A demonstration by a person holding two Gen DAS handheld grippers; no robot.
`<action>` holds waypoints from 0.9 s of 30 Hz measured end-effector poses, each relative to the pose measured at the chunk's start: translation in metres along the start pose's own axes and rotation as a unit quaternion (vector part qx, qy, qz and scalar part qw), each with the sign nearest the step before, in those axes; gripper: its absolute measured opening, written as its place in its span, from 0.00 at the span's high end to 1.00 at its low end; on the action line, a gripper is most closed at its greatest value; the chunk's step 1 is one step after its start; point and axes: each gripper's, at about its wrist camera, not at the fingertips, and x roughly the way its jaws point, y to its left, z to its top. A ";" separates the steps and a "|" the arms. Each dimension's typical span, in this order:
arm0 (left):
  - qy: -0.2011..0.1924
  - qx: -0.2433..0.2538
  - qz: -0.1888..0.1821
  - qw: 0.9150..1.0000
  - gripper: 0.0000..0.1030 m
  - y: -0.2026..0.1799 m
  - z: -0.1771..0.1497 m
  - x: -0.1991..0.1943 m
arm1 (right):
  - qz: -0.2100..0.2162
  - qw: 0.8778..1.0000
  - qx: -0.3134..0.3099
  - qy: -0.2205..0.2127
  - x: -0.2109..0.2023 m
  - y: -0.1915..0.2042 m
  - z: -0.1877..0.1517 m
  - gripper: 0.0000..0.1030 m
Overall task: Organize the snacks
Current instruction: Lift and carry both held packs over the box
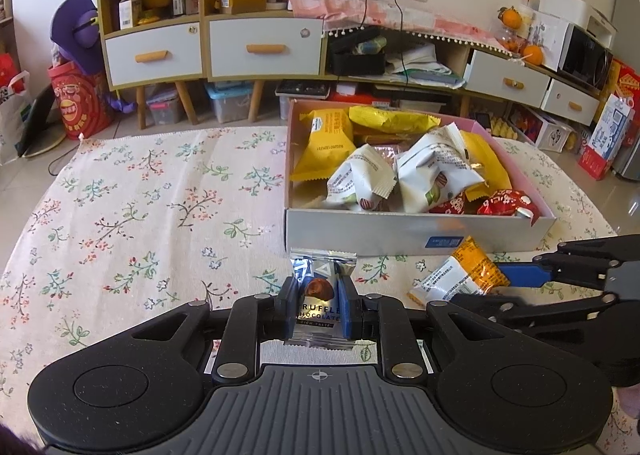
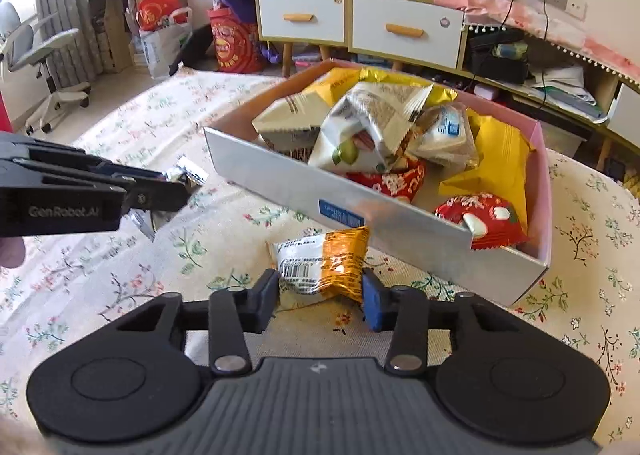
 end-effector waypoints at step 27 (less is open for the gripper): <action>-0.038 0.005 0.009 0.999 0.82 -0.010 0.035 -0.003 | 0.005 0.985 0.106 -0.134 -0.060 -0.056 0.030 0.92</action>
